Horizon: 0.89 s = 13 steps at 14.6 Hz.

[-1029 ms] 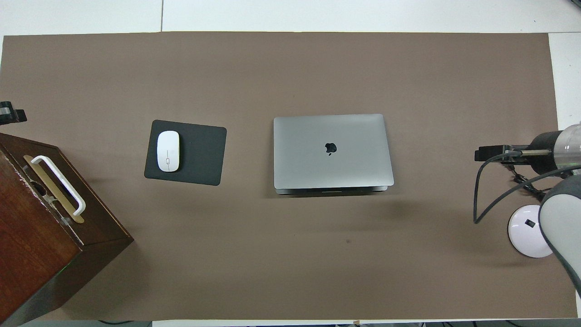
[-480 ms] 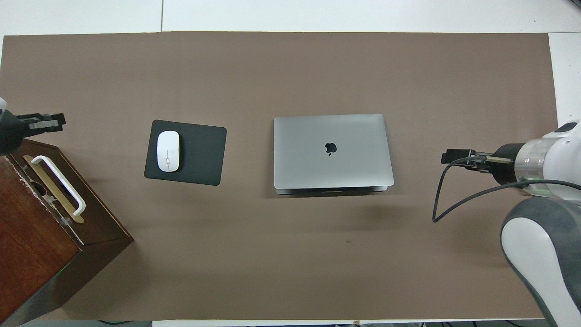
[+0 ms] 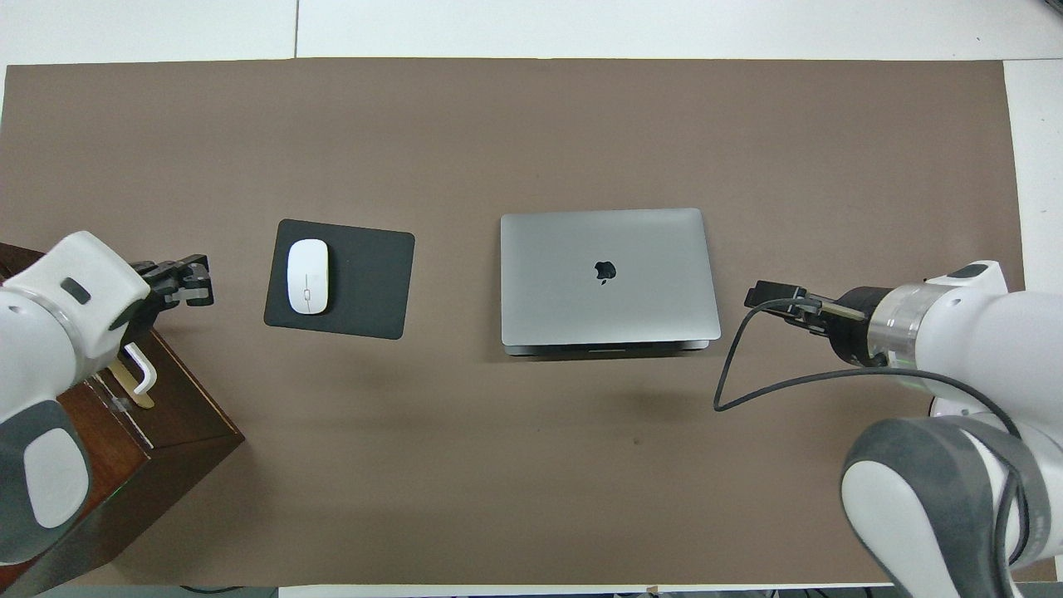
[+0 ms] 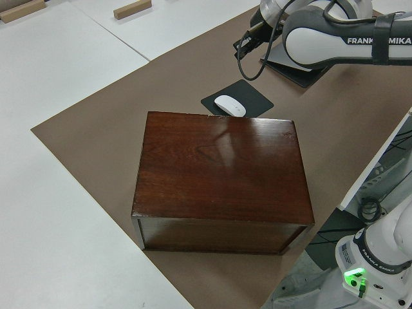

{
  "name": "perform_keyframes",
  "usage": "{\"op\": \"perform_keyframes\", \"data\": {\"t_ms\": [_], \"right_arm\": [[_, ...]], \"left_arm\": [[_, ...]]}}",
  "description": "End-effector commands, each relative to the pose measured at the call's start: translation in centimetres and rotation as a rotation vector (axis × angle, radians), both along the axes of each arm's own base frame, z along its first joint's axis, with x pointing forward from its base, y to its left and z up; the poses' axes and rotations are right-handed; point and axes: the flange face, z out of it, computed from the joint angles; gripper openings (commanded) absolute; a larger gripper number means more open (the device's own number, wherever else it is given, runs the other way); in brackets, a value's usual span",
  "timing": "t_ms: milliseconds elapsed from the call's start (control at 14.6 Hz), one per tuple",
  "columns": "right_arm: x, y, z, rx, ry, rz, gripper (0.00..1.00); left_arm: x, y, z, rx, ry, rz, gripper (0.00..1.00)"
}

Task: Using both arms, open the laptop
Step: 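Move the left gripper and the right gripper toward the laptop's near edge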

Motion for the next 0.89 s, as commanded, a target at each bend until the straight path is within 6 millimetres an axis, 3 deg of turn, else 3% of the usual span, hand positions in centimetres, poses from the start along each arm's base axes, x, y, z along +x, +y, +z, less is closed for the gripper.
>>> {"op": "perform_keyframes", "data": {"t_ms": [0,343,617,823], "right_arm": [[-2.4,1.4,-1.4,0.029,-0.056,-0.033,1.0],[-4.1,5.9,-3.1,0.09,-0.091,-0.098,1.0],[-4.9,7.5,-3.7,0.148,-0.098,-0.195,1.0],[-5.5,8.4,-4.5,0.228,-0.104,-0.25,1.0]], "left_arm": [[-3.8,-1.4,-1.9,-0.014,-0.035,-0.061,0.0],[-6.1,-4.8,-4.1,-0.018,-0.055,-0.145,0.0],[-8.4,-8.3,-7.2,-0.026,-0.107,-0.23,0.0],[-9.1,-10.1,-8.2,-0.026,-0.104,-0.274,0.0]]}}
